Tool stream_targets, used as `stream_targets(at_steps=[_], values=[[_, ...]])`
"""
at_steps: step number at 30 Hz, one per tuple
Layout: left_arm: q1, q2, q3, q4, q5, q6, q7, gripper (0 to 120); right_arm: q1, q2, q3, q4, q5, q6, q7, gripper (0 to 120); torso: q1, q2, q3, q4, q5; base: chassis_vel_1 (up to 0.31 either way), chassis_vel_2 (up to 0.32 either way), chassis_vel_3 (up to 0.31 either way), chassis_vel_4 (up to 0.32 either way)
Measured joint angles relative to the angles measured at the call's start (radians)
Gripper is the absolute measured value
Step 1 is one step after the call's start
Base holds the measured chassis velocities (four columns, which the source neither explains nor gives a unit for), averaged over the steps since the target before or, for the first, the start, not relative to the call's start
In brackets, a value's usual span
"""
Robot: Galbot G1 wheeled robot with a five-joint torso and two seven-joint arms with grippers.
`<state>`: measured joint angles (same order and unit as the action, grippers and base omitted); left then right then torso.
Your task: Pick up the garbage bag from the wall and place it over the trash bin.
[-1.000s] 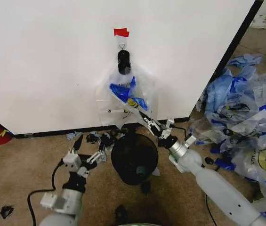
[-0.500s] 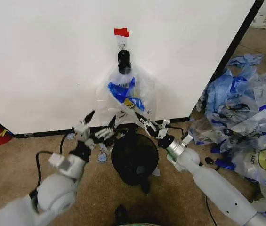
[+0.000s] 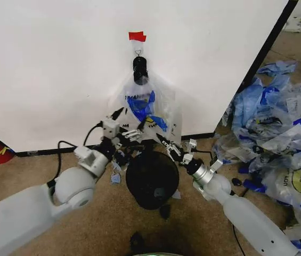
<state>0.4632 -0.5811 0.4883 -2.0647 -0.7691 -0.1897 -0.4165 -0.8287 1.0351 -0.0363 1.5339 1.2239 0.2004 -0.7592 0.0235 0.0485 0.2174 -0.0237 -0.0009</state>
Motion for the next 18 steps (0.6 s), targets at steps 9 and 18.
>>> stream_targets(at_steps=[9, 18], values=[[-0.119, -0.035, 0.096, 0.058, 0.026, 0.034, -0.03, 94, 0.0, 0.001, 0.004, 0.009, 0.002, 0.001, 0.0, 0, 0.0, 0.0, 0.0, 0.0002, 0.0, 0.0, 0.0, 0.0, 0.0], [-0.192, -0.052, 0.188, 0.087, 0.08, 0.079, -0.068, 94, 0.015, -0.002, 0.003, 0.006, 0.009, 0.001, 0.003, 0, 0.0, 0.0, 0.0, 0.0002, -0.0001, 0.0, 0.0, 0.0, 0.0]])
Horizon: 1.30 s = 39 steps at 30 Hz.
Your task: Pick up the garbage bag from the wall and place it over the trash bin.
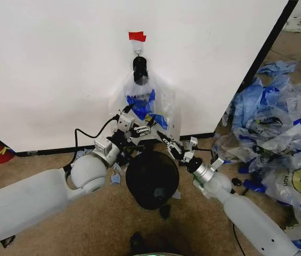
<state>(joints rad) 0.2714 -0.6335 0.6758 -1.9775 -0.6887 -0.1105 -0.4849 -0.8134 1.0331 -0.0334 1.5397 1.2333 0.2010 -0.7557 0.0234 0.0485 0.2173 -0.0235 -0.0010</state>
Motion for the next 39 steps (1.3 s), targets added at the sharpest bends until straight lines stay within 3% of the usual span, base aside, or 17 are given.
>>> stream_targets(at_steps=[9, 20, 36, 39], values=[[-0.058, -0.029, 0.067, 0.042, 0.058, 0.04, -0.049, 94, -0.004, 0.003, -0.004, -0.004, 0.001, 0.0, 0.0, 0, 0.0, 0.0, 0.0, -0.0002, 0.0, 0.0, 0.0, 0.0, 0.0], [-0.162, -0.034, 0.167, 0.07, 0.087, 0.147, -0.123, 92, -0.015, 0.0, 0.004, -0.001, -0.002, 0.003, 0.004, 0, 0.0, 0.0, 0.0, -0.0001, 0.0, 0.0, 0.0, 0.0, 0.0], [-0.194, -0.046, 0.206, 0.076, 0.105, 0.255, -0.235, 88, -0.02, 0.01, 0.002, -0.006, -0.01, 0.004, 0.013, 0, 0.0, 0.0, 0.0, -0.0001, 0.0, 0.0, 0.0, 0.0, 0.0], [-0.196, -0.045, 0.207, 0.069, 0.093, 0.256, -0.243, 82, -0.022, 0.016, 0.001, -0.009, -0.013, 0.004, 0.014, 0, 0.0, 0.0, 0.0, -0.0001, 0.0, 0.0, 0.0, 0.0, 0.0]])
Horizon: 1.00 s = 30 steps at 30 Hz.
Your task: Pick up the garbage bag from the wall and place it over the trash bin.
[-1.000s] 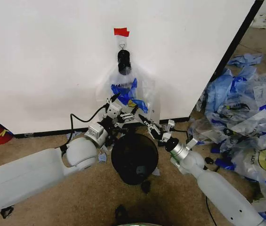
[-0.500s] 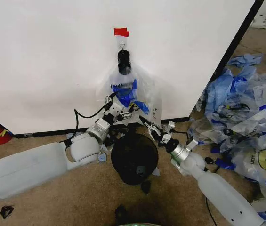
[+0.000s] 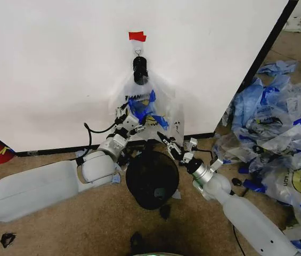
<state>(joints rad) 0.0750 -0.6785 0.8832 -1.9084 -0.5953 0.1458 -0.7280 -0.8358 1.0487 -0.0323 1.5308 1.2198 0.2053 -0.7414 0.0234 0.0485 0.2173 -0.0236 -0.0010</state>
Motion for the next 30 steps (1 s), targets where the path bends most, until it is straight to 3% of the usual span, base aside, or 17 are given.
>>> stream_targets(at_steps=[8, 25, 30], values=[[0.003, -0.001, 0.0, -0.015, -0.029, -0.017, -0.009, 69, 0.0, 0.01, -0.006, -0.009, -0.008, 0.0, 0.002, 0, 0.0, 0.0, 0.0, 0.0, 0.0, 0.0, 0.0, 0.0, 0.0], [0.014, 0.05, -0.01, -0.081, -0.065, -0.018, -0.019, 7, 0.01, 0.02, -0.015, -0.012, -0.01, -0.001, 0.018, 0, 0.0, 0.0, 0.0, 0.0001, 0.0, 0.0, 0.0, 0.0, 0.0], [0.024, 0.061, -0.013, -0.093, -0.066, -0.02, -0.017, 0, 0.01, 0.018, -0.016, -0.009, -0.009, -0.002, 0.022, 0, 0.0, 0.0, 0.0, 0.0, -0.0001, 0.0, 0.0, 0.0, 0.0]])
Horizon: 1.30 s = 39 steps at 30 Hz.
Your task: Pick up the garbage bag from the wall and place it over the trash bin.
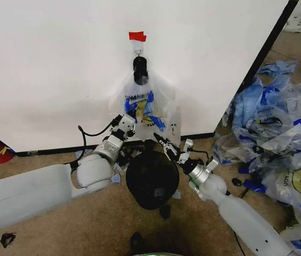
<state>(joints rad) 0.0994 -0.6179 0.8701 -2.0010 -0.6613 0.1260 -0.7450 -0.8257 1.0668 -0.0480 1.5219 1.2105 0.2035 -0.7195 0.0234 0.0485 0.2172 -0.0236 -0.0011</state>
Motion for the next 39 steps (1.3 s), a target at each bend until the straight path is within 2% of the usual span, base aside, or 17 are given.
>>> stream_targets(at_steps=[7, 17, 31, 39], values=[[-0.002, 0.007, -0.012, -0.005, -0.016, -0.001, -0.002, 0, -0.003, -0.005, 0.005, 0.003, 0.009, 0.0, 0.002, 0, 0.0, 0.0, 0.0, 0.0, 0.0001, 0.0, 0.0, 0.0, 0.0], [-0.006, 0.006, -0.081, -0.025, -0.08, -0.001, -0.032, 0, -0.007, 0.007, 0.01, -0.005, 0.021, 0.001, 0.006, 0, 0.0, 0.0, 0.0, -0.0001, 0.0001, 0.0, 0.0, 0.0, 0.0], [0.064, 0.047, -0.183, -0.076, -0.112, 0.003, -0.036, 0, -0.011, 0.014, 0.007, 0.006, -0.002, 0.015, 0.056, 0, 0.0, 0.0, 0.0, 0.0001, 0.0001, 0.0, 0.0, 0.0, 0.0], [0.091, 0.046, -0.214, -0.082, -0.112, 0.004, -0.038, 0, -0.045, -0.021, 0.043, 0.056, -0.034, 0.011, 0.087, 28, 0.0, 0.0, 0.0, 0.0, 0.0001, 0.0, 0.0, 0.0, 0.0]])
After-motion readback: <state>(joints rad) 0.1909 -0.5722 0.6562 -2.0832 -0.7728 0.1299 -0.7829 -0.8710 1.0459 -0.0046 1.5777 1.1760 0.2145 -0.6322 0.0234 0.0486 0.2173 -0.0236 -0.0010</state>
